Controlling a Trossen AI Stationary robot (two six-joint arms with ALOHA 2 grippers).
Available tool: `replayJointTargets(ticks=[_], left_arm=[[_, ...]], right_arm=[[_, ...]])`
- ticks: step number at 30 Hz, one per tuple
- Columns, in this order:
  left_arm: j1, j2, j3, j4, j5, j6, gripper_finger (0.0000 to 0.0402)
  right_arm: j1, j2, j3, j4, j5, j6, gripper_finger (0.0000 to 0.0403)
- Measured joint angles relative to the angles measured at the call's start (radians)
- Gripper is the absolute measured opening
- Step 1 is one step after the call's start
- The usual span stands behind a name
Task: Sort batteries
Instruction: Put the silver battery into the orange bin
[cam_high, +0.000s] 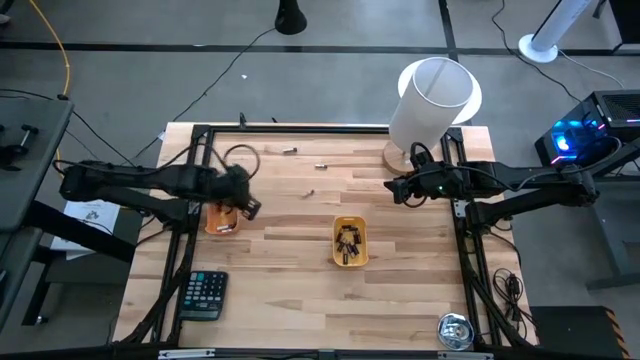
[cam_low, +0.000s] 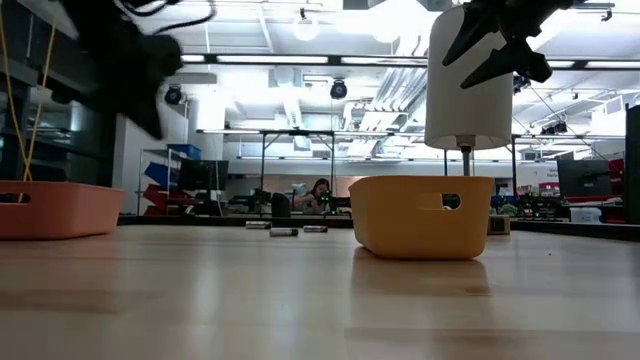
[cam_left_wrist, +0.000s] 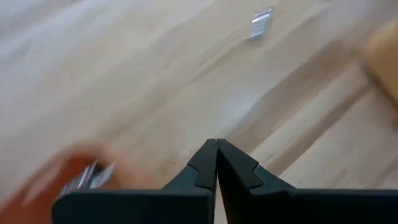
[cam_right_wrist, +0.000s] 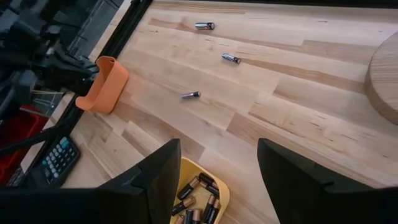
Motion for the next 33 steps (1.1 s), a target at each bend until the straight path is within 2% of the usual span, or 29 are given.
replayJointTargets(ticks=[4,8,12,16,22,27,31,33], left_arm=[[0.079,0.125,0.001,0.231,0.068,0.267,0.0033],[0.183,0.334,0.056,0.385,0.127,0.506,0.0084],[0.265,0.565,0.202,0.43,0.134,0.831,0.0138],[0.327,0.763,0.373,0.402,0.154,1.021,0.018],[0.403,0.956,0.566,0.224,0.25,1.009,0.0194],[0.434,1.044,0.605,0.18,0.29,1.004,0.0181],[0.446,1.089,0.612,0.151,0.31,0.953,0.0156],[0.446,1.095,0.614,0.138,0.32,0.956,0.0119]], right_arm=[[0.0,0.0,0.0,0.0,0.0,0.001,0.0209],[0.0,0.0,0.0,0.003,0.0,0.008,0.0209],[0.0,0.0,0.0,0.019,0.0,0.008,0.0209],[0.0,0.0,0.0,0.041,0.0,0.008,0.0209],[0.0,0.0,0.0,0.046,0.008,0.007,0.0209],[0.0,0.0,0.0,0.046,0.034,0.008,0.0209],[0.0,0.0,0.0,0.046,0.035,0.012,0.0209],[0.0,0.0,0.0,0.046,0.035,0.013,0.0209]])
